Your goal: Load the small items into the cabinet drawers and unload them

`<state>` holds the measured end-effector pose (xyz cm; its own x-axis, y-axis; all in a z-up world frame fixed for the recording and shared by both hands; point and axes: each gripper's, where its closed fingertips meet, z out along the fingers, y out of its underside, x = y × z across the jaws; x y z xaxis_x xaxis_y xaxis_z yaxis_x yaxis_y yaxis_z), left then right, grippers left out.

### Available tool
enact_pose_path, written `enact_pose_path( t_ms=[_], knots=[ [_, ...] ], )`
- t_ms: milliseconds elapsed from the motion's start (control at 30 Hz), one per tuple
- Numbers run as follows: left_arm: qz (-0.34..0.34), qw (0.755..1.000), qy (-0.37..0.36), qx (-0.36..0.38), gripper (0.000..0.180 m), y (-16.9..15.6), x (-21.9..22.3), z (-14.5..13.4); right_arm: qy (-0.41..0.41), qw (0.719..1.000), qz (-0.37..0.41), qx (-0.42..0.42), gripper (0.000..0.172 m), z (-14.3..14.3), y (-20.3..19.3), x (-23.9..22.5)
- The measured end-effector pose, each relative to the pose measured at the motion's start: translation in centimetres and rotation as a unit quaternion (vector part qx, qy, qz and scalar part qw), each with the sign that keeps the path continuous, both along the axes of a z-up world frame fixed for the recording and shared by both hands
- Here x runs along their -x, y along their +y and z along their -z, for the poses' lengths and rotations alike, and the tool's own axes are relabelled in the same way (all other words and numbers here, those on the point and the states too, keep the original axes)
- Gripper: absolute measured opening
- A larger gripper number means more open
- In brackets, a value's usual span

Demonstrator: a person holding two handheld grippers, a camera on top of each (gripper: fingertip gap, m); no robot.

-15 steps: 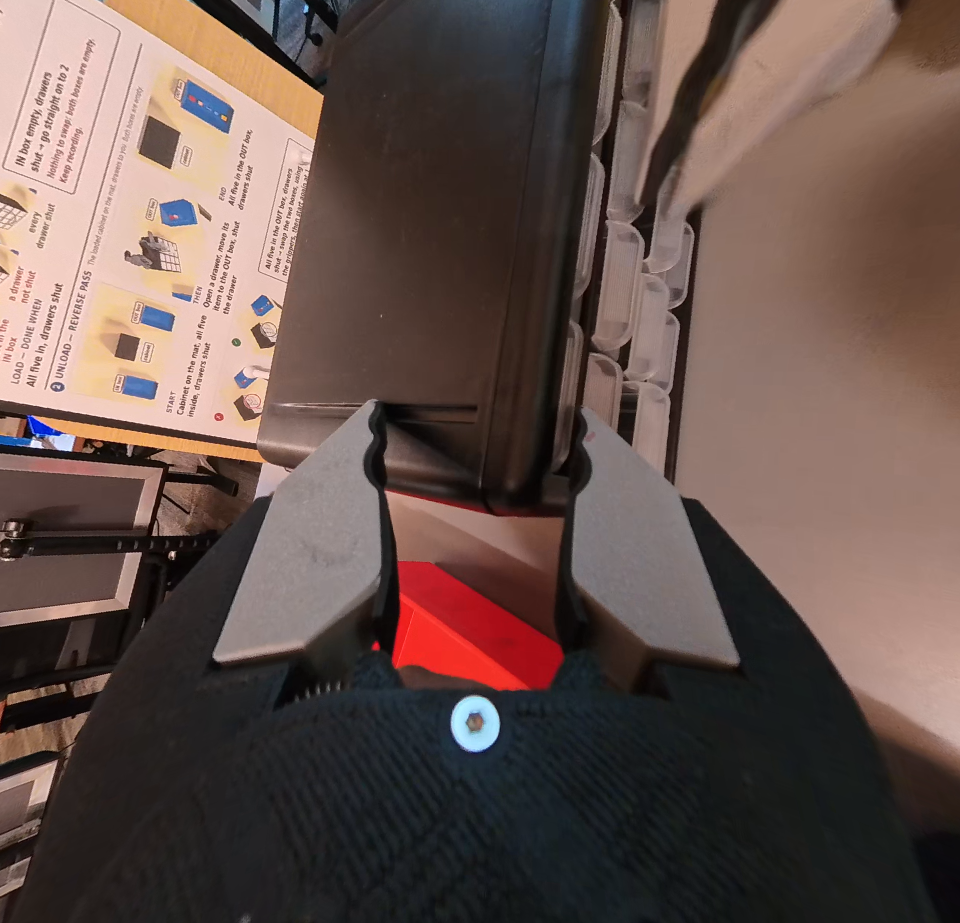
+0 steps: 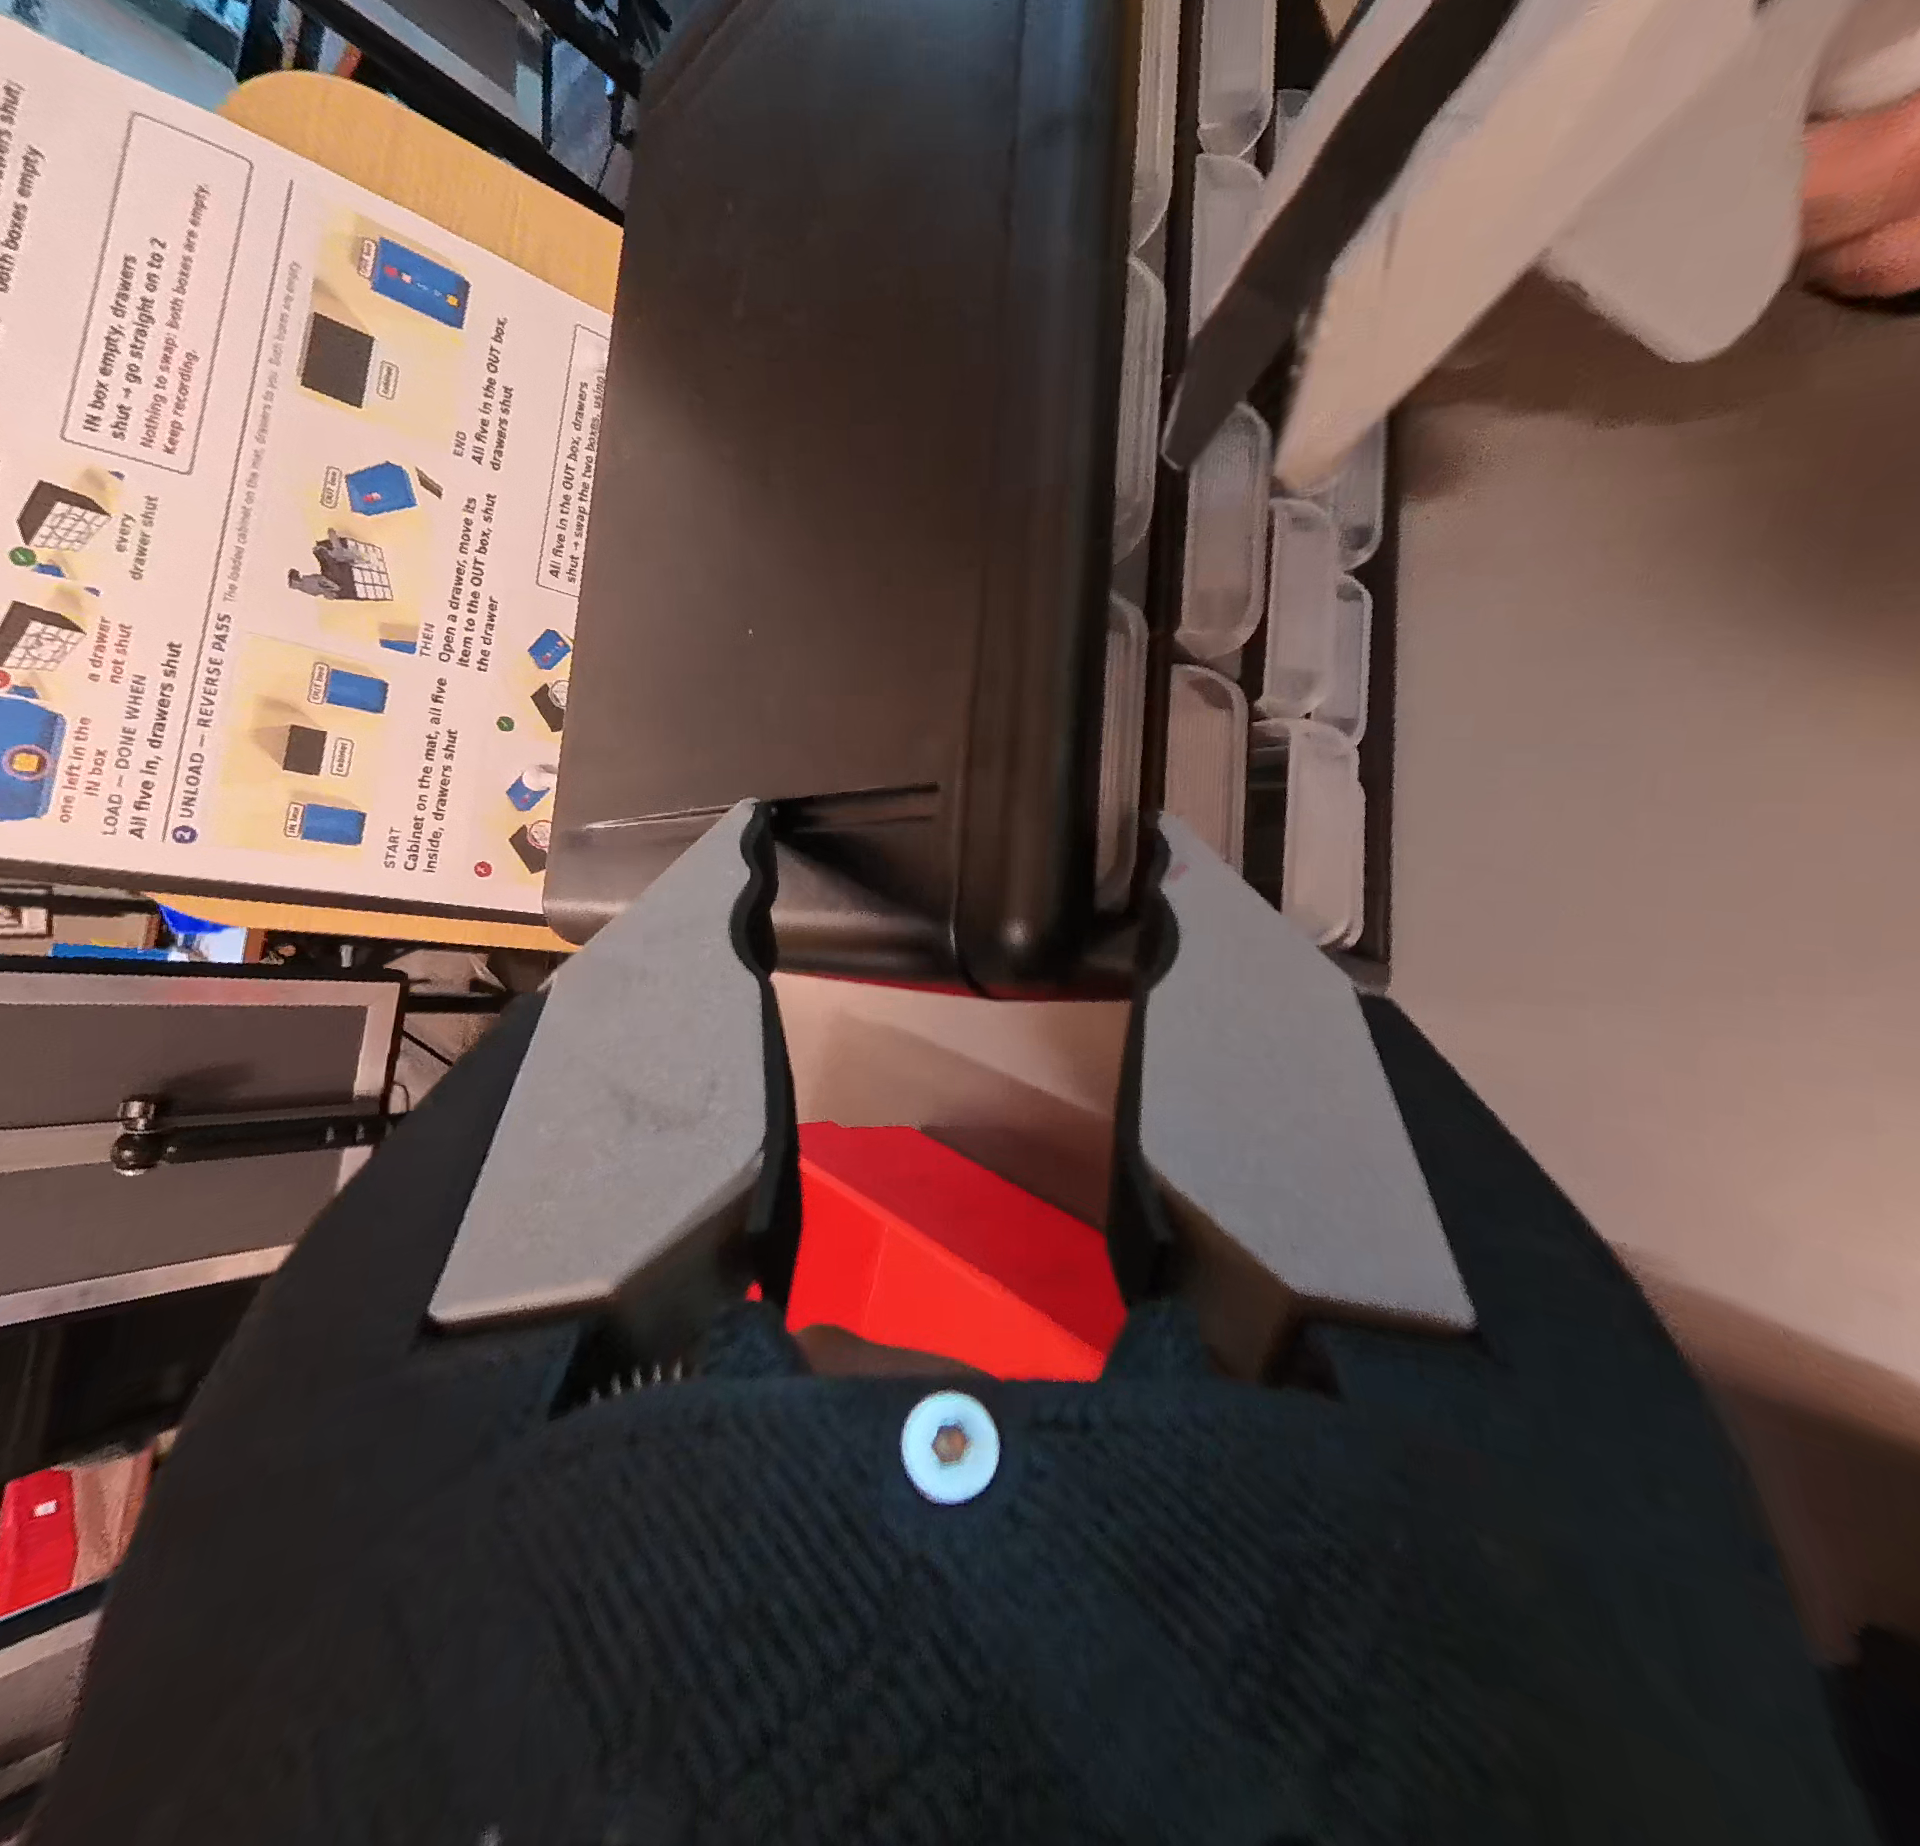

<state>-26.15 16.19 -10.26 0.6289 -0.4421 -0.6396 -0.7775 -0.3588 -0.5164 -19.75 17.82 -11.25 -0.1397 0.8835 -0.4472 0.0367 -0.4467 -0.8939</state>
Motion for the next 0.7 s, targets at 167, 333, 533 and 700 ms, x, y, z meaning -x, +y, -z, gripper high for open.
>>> enact_pose_path(
  t_ms=[167,333,533,700],
  knots=[
    [0.014,1.000,-0.002,-0.003,0.062,-0.8,-0.2,-0.4,0.054,0.998,0.011,0.033,0.029,-1.2,0.4,0.3],
    [0.005,1.000,-0.010,-0.005,0.059,-0.7,-0.2,-0.5,0.070,0.996,-0.009,0.053,0.021,-1.3,-0.4,1.1],
    [0.005,1.000,-0.012,-0.006,0.059,-0.7,-0.2,-0.5,0.085,0.994,-0.015,0.060,0.018,-1.4,-0.6,0.7],
    [0.006,1.000,-0.015,-0.006,0.059,-0.7,-0.2,-0.5,0.089,0.995,-0.029,0.044,0.011,-1.2,-1.6,-0.4]
  ],
)
